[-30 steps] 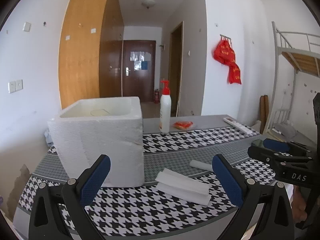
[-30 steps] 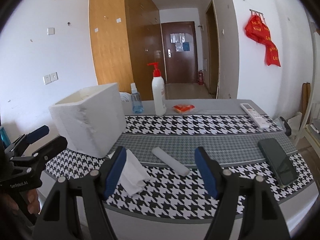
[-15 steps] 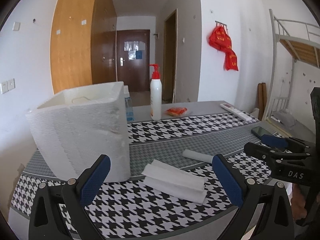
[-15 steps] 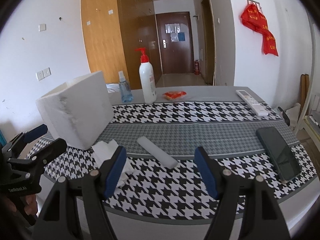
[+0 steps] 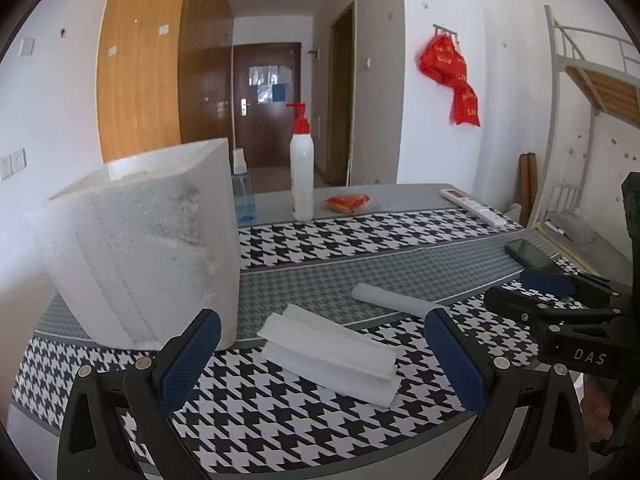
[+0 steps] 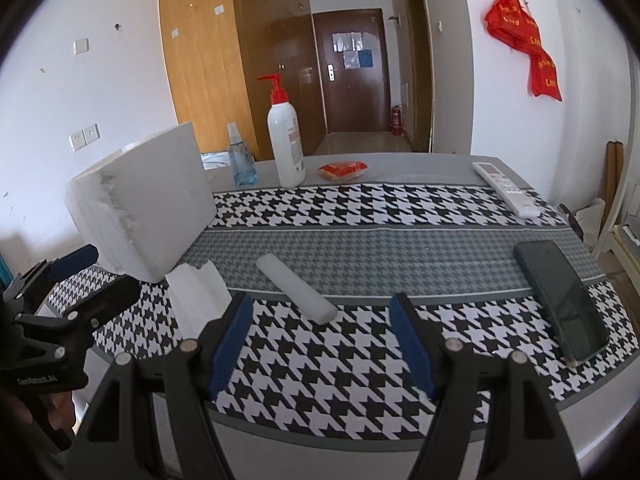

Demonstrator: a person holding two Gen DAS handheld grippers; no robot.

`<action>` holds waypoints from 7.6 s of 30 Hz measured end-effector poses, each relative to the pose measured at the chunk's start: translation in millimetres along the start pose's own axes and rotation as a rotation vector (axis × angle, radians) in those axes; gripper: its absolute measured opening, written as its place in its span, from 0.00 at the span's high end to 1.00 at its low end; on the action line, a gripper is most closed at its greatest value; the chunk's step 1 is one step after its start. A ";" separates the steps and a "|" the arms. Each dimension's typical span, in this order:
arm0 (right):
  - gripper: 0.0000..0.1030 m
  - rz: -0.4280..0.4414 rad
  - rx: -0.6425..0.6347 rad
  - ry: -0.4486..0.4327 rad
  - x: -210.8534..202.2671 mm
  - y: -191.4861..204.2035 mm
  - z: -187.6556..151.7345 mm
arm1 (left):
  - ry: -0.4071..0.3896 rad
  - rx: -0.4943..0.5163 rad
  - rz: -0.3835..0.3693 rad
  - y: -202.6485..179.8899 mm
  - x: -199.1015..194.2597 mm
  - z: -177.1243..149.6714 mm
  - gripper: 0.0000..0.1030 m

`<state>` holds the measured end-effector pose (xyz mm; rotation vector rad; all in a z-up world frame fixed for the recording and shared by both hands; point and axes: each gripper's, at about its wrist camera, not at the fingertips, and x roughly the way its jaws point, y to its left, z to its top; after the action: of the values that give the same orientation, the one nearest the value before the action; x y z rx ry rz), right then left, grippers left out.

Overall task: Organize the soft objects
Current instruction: 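Reach the left gripper toward the white folded tissues on the table, then close the left gripper on the white tissues and lift them, then grasp the white foam roll with the right gripper while the left gripper holds the tissues, then carry the tissues and foam roll together toward the white foam box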

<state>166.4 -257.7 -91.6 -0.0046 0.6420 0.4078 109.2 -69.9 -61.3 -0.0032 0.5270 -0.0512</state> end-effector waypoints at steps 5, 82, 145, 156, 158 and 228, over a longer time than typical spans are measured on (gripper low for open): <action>0.27 0.012 -0.015 0.021 7.4 -4.6 1.4 | 0.036 -0.013 0.018 -4.6 12.3 -0.1 0.01; 0.37 0.151 -0.193 0.231 98.7 7.9 7.1 | 0.283 -0.061 0.072 -0.5 93.1 -3.1 0.83; 0.90 0.109 -0.019 0.096 34.7 -2.6 19.7 | 0.182 0.060 0.007 -12.6 49.7 5.9 0.83; 0.90 0.083 -0.004 0.044 20.7 5.5 24.6 | 0.141 0.078 -0.011 -10.2 37.8 11.3 0.83; 0.90 0.079 -0.005 0.039 19.6 6.7 26.3 | 0.134 0.076 -0.014 -9.5 35.5 12.8 0.83; 0.90 0.014 -0.035 -0.179 -43.6 46.6 55.1 | -0.081 0.115 -0.036 4.3 -19.4 49.4 0.83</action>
<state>149.6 -223.8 -16.3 0.0028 0.4588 0.4276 117.5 -65.2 -9.0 0.0971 0.4425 -0.1161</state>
